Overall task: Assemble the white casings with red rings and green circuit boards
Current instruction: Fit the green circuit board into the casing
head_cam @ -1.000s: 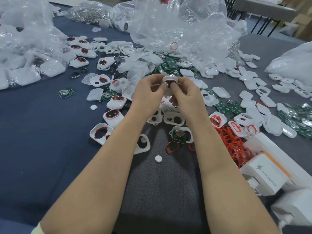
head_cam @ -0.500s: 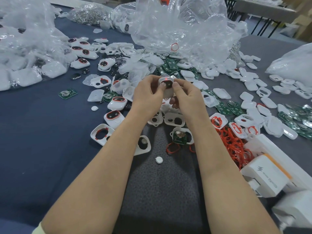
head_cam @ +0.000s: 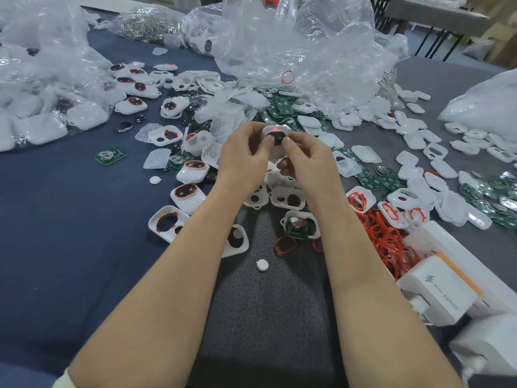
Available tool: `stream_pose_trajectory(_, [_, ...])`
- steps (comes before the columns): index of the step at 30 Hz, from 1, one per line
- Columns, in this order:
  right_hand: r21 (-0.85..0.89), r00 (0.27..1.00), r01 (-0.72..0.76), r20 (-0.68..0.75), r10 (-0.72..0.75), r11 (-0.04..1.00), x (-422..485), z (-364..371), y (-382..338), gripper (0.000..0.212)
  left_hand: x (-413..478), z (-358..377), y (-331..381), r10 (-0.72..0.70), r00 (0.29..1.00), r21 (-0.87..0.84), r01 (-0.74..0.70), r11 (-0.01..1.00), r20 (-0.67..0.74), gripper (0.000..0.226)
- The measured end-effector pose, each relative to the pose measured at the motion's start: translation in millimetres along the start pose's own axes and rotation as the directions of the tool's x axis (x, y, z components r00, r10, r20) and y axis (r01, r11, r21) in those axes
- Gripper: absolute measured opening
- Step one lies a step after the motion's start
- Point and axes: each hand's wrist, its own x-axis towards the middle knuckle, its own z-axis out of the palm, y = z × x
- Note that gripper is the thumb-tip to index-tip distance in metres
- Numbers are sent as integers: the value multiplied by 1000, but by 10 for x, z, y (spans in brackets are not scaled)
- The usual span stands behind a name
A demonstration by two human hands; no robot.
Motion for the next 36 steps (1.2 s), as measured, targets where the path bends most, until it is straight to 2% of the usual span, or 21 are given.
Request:
stream_pose_trajectory(14, [-16,1000,29,0,-29,999,-17,-6,-19,8,-11,-3,16,17,999,2,-17,1000,32,20])
stream_pose_trajectory(19, [-88,998,55,-27,-57,995,-18,-20,-12,6,-15,11,10,42,996,-9,-41,999,72,23])
stream_pose_trajectory(29, [-52,1000,19,-24,-20,998,-24,-28,-7,9,-21,17,9,45,995,-31,-43,999,92,25])
stream_pose_trajectory(33, [53,996,-48,83,44,997,-40,-14,-20,9,-14,-2,16,-6,999,-100,10,995,46,22])
stream_pose_trajectory(36, [-24,993,-14,114,17,1000,-37,4,-17,14,-20,-7,29,-24,999,-137,29,990,42,22])
